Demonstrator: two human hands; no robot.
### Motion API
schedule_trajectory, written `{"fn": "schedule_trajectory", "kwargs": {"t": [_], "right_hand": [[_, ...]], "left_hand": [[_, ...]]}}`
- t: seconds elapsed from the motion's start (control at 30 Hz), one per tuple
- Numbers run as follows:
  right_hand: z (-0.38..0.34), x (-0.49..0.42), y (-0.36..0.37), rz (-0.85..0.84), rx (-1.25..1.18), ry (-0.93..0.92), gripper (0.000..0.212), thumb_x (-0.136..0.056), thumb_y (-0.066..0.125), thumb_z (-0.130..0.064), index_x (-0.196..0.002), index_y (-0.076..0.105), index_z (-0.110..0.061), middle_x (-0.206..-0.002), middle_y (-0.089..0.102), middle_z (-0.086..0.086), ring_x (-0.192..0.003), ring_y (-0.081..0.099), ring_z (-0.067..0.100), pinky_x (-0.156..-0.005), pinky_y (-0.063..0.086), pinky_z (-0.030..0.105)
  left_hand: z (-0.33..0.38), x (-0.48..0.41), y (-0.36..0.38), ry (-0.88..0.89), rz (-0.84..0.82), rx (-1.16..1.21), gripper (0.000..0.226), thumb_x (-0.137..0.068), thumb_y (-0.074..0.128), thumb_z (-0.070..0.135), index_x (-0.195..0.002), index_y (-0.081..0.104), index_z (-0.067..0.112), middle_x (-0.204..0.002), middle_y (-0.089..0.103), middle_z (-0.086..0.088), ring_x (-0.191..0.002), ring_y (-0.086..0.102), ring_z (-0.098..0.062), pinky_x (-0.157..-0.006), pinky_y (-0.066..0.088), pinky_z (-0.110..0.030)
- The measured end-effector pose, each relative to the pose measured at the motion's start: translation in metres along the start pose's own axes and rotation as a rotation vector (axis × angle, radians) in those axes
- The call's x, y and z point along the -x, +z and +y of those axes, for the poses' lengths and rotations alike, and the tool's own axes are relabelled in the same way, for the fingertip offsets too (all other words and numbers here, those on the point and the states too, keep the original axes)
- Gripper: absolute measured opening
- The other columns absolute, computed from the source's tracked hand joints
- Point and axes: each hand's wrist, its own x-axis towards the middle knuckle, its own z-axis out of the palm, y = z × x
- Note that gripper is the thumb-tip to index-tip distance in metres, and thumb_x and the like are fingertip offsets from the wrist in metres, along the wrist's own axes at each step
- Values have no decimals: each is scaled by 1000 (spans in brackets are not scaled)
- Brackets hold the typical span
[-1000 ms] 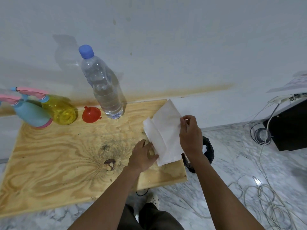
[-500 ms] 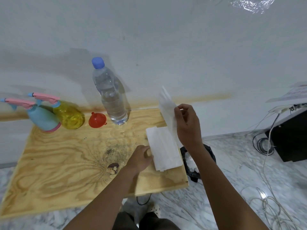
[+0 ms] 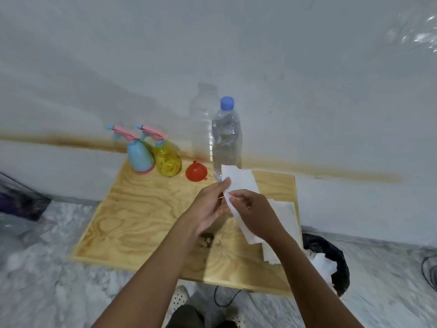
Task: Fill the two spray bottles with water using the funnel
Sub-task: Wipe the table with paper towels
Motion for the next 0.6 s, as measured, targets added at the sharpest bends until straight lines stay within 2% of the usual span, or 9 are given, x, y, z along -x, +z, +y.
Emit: {"fn": "schedule_trajectory", "kwargs": {"t": [0.1, 0.17, 0.23, 0.3, 0.37, 0.43, 0.47, 0.53, 0.6], "right_hand": [[-2, -6, 27, 60, 97, -66, 20, -94, 67, -29, -114, 71, -24, -92, 66, -21, -83, 60, -16, -73, 43, 10], [-2, -9, 46, 152, 110, -100, 40, -86, 76, -35, -123, 63, -26, -109, 62, -20, -94, 58, -9, -78, 46, 18], [-3, -14, 64, 94, 101, -89, 70, -79, 81, -44, -139, 50, -28, -131, 49, -22, -113, 51, -5, -93, 45, 20], [-10, -21, 83, -39, 71, -18, 79, -79, 81, -46, -147, 42, -30, -136, 45, -22, -120, 49, -1, -100, 43, 24], [-16, -32, 103, -117, 93, -1, 60, -87, 75, -41, -141, 52, -29, -126, 57, -19, -110, 56, -1, -95, 45, 24], [-23, -42, 123, -156, 134, 1, 22, -94, 67, -37, -113, 70, -26, -97, 70, -16, -83, 61, -6, -76, 45, 20], [-28, -46, 132, -186, 123, 3, 9, -96, 64, -33, -94, 70, -27, -80, 68, -15, -70, 58, -7, -66, 41, 15], [-33, -57, 151, -221, 142, 23, 28, -100, 59, -24, -72, 59, -31, -63, 59, -15, -58, 52, -7, -56, 35, 9], [-31, -70, 169, -216, 158, 34, 28, -100, 57, -17, -72, 63, -20, -66, 64, -8, -61, 52, -3, -59, 37, 15]], "left_hand": [[6, 4, -30, 30, 118, 16, 15, -96, 64, 25, -92, 69, 12, -94, 70, -14, -90, 66, -30, -84, 51, -39], [11, 9, -50, 33, 158, 57, 16, -98, 60, 22, -99, 70, 10, -97, 74, -11, -87, 71, -23, -81, 58, -36], [16, 17, -68, 21, 182, 91, 20, -100, 57, 20, -108, 69, 6, -96, 76, -9, -81, 74, -18, -68, 59, -30], [22, 23, -87, 12, 186, 92, 26, -100, 57, 20, -114, 68, 2, -101, 76, -12, -88, 73, -21, -74, 60, -32], [29, 27, -108, -1, 192, 80, 27, -99, 58, 21, -114, 67, 1, -106, 74, -16, -94, 70, -25, -84, 59, -34], [34, 29, -131, -7, 224, 51, 27, -99, 58, 20, -113, 68, -1, -108, 73, -20, -94, 70, -27, -87, 58, -37], [38, 30, -142, -5, 248, 22, 28, -99, 59, 21, -112, 68, -2, -108, 73, -21, -93, 70, -27, -87, 58, -37], [42, 32, -167, 12, 308, -42, 24, -97, 62, 21, -104, 71, 0, -98, 75, -18, -84, 73, -22, -78, 59, -32], [46, 36, -195, 29, 389, -113, 17, -95, 65, 19, -90, 71, 4, -81, 75, -10, -66, 72, -13, -61, 56, -22]]}}
